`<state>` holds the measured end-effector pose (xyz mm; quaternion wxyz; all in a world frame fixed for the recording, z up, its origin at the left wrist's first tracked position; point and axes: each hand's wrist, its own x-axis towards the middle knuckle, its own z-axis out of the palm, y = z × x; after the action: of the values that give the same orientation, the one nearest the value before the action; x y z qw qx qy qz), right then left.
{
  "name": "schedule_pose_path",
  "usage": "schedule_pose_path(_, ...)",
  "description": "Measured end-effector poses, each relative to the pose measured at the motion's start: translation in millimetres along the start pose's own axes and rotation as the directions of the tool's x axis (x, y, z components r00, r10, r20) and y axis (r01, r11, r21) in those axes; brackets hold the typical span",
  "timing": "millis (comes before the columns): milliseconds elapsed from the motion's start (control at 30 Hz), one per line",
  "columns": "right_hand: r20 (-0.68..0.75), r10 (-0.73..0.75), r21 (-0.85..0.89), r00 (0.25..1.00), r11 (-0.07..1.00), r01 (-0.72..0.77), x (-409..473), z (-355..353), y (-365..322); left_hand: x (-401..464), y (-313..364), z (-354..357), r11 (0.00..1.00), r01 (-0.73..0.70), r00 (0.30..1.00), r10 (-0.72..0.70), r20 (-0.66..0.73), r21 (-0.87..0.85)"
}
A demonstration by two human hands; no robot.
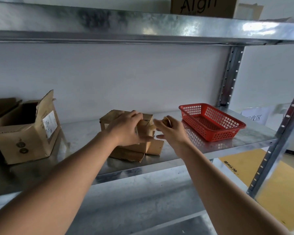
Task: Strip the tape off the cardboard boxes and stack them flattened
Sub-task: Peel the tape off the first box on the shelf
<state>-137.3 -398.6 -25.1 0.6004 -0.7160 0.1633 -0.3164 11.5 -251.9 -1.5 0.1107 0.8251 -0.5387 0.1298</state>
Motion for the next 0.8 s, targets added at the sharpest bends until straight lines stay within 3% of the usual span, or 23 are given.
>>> schedule_pose_path(133, -0.091, 0.033, -0.034, 0.995, 0.999, -0.036, 3.3, 6.1, 5.2, 1.1, 15.0, 5.6, 0.995, -0.048, 0.999, 0.05, -0.022, 0.086)
schedule_pose_path(467, 0.016, 0.148, 0.063, 0.989, 0.987, -0.149, -0.8, 16.5, 29.8, -9.8, -6.3, 5.7, 0.998, -0.063, 0.997, 0.063, -0.037, -0.002)
schedule_pose_path(600, 0.104, 0.022, -0.204, 0.994, 0.979, -0.001, 0.2, 11.9, 40.2, -7.1, -1.7, 8.1, 0.999, -0.041, 0.996, 0.042, -0.073, 0.005)
schedule_pose_path(733, 0.134, 0.034, -0.556, 0.99, 0.83, 0.047, 7.3, 7.0, 45.4, -5.0, -0.5, 11.8, 1.0, -0.022, 0.994, 0.022, -0.103, -0.005)
schedule_pose_path(800, 0.167, 0.057, -0.646, 0.984, 0.76, 0.066, 7.1, 7.4, 43.2, -4.6, 0.8, 13.2, 1.0, -0.018, 0.994, 0.018, -0.109, -0.006)
